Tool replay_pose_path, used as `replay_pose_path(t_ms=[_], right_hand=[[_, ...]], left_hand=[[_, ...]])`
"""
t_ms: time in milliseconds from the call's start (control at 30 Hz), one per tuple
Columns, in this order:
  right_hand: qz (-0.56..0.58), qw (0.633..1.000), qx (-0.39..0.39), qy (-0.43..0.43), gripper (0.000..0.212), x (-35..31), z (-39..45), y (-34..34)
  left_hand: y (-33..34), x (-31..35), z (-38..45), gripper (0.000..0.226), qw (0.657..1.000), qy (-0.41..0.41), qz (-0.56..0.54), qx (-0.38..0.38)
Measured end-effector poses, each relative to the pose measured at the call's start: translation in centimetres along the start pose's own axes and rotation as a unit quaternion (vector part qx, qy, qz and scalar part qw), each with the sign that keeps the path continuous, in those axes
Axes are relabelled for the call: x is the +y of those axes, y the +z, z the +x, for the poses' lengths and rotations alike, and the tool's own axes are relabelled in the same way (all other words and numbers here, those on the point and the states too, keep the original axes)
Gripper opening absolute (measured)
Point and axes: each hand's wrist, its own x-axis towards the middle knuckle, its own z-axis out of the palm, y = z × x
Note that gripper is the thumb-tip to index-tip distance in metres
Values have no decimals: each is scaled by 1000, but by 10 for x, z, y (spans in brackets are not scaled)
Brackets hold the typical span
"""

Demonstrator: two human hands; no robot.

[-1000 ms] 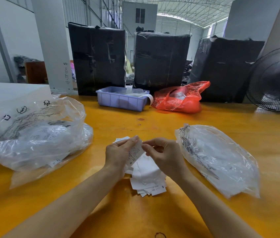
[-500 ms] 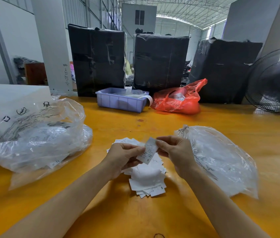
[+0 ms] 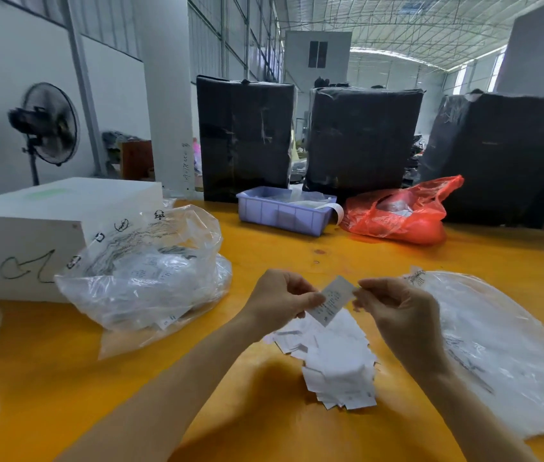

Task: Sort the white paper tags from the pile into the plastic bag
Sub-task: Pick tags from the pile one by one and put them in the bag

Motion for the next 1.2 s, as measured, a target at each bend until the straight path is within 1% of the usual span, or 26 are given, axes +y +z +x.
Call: replay_pose_path(t_ms=[33,67,100,167,233,267,300,333,400,467,533,567,600,633,700,767,800,867,933,1033,1133,1200], right_hand=[[0,1000,14,-4,14,2,2,-3],[-4,999,35,-5,14,5,5,-7],[-15,998,60,-8,13,9,9,-12],[-72,991,109,-19,12,22,17,-24],[-142,980,142,-9,12,45,27,-40],[-175,974,140,14,14,57,32,-49],[-206,970,123,49,14,68,37,-59],[-235,963,95,89,15,77,39,-68],[-310,939,48,143,18,85,40,-83],[-387,904,-3,180,6,82,35,-90],[-437,866,-91,226,22,78,29,-90],[-436,859,-113,243,22,77,26,-88],[-424,862,-116,252,20,76,25,-88],[-409,870,-104,256,17,76,25,-87],[-411,877,-64,241,8,75,25,-88],[-412,881,-43,230,11,74,26,-89],[-409,883,-38,229,12,73,26,-89],[-407,886,-22,223,16,72,26,-89],[-405,890,10,210,22,70,27,-91],[-385,903,68,181,25,64,31,-91],[-336,920,158,123,16,53,35,-88],[-325,922,187,97,13,47,37,-86]], left_hand=[[-9,3,2,12,999,12,5,33],[-22,7,5,11,996,27,7,86],[-37,9,8,9,987,40,13,156],[-75,10,11,15,948,50,68,308],[-115,2,10,18,898,15,142,416],[-133,-4,9,16,879,-15,171,445],[-147,-10,8,15,867,-50,195,455],[-158,-18,8,15,861,-87,221,450],[-169,-32,7,16,852,-156,290,407],[-169,-42,8,19,835,-188,363,369],[-164,-48,9,25,815,-206,399,366],[-162,-50,11,30,803,-212,410,378],[-159,-52,13,33,793,-206,415,395],[-157,-52,15,34,792,-184,415,409],[-150,-48,19,33,804,-101,399,430],[-138,-40,18,30,795,-9,404,452],[-130,-35,18,29,796,35,402,451],[-111,-28,17,27,802,120,401,426],[-90,-25,15,24,795,193,412,401],[-58,-19,11,25,824,236,379,350],[-26,-17,5,26,854,264,338,296],[-9,-15,1,26,872,275,311,258]])
